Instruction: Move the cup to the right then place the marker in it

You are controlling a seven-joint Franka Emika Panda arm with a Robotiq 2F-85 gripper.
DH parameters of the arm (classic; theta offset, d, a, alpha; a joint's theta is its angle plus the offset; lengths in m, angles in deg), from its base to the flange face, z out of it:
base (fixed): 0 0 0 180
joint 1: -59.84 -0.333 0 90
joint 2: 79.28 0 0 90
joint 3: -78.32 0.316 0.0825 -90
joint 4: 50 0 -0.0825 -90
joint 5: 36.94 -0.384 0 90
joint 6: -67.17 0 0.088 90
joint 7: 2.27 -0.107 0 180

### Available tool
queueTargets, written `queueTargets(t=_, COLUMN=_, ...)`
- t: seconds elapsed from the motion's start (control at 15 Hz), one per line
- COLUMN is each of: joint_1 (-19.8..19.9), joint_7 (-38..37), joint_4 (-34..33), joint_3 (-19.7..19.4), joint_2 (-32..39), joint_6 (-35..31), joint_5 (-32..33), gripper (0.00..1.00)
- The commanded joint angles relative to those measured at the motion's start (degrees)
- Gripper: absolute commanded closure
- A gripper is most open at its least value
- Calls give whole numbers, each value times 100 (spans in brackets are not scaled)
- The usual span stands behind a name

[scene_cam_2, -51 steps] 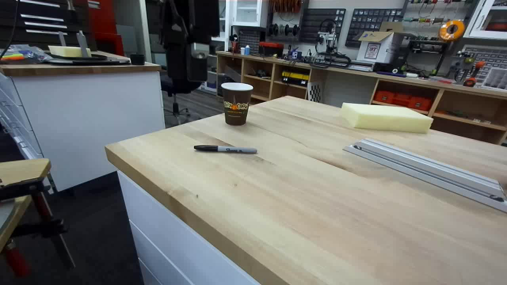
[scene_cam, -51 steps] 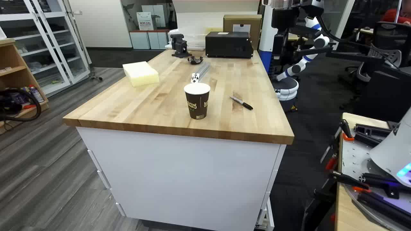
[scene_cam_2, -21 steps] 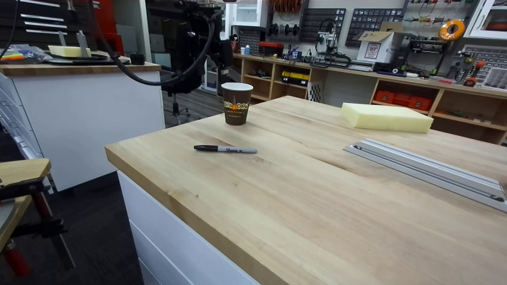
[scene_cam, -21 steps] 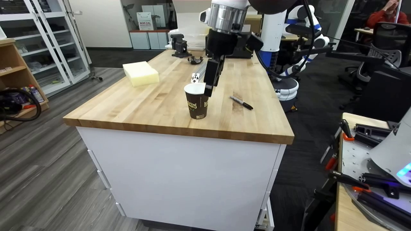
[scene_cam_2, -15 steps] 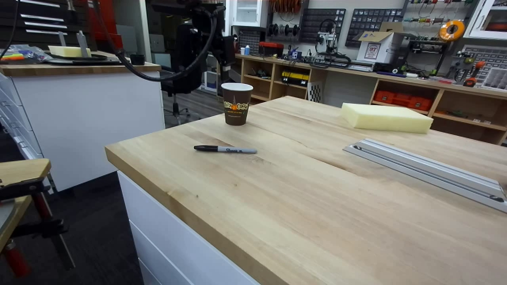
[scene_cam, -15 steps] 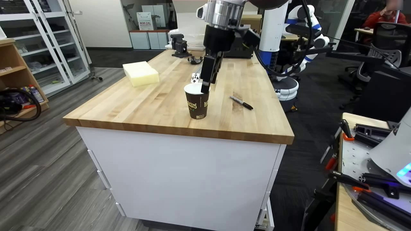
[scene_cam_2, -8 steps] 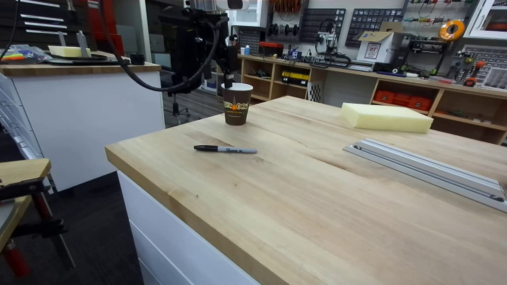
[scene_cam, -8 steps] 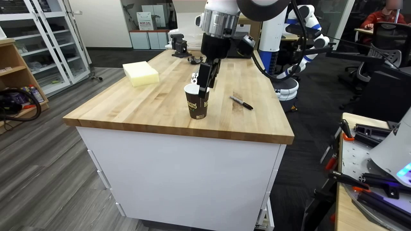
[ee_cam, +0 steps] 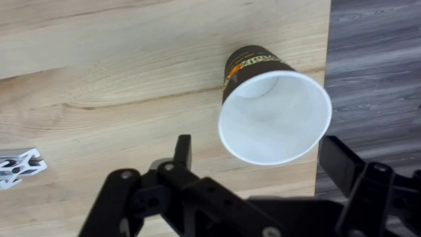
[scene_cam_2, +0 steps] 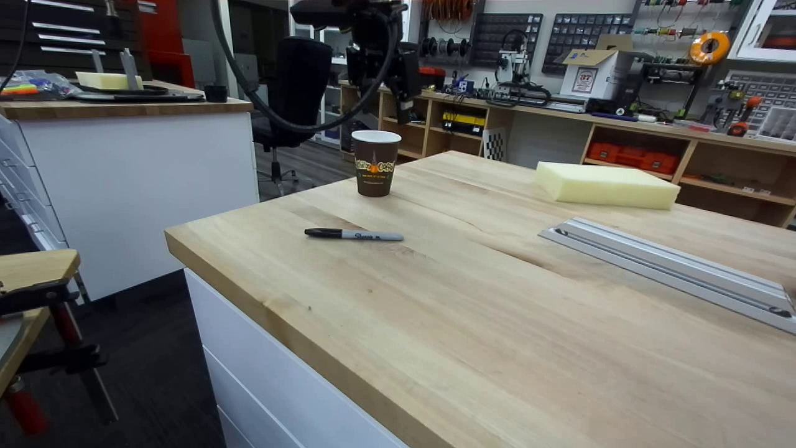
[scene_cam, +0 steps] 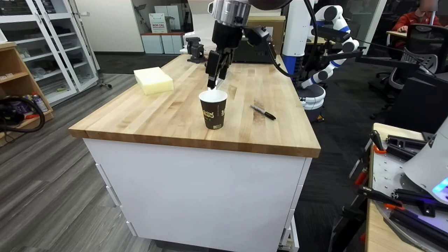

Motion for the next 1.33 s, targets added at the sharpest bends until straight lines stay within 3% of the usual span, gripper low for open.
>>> queueTargets(t=0.0, joint_1=157, joint_7=193, joint_4=-405, joint_3=-97, joint_2=175, joint_6=274, joint_5=62, gripper=0)
queueTargets(t=0.47, joint_1=428, joint_7=1034, joint_4=-873, joint_3=29, joint_2=571, joint_6=924, joint_5=-601, gripper=0)
queueTargets(t=0.87, joint_1=476, joint_7=1219, joint_4=-1296, joint_3=-47, joint_2=797, joint_6=1657, joint_5=-496, gripper=0)
queueTargets(t=1.27, joint_1=494, joint_7=1357, joint_4=-1447, joint_3=8, joint_2=973, joint_6=1897, joint_5=-585, gripper=0)
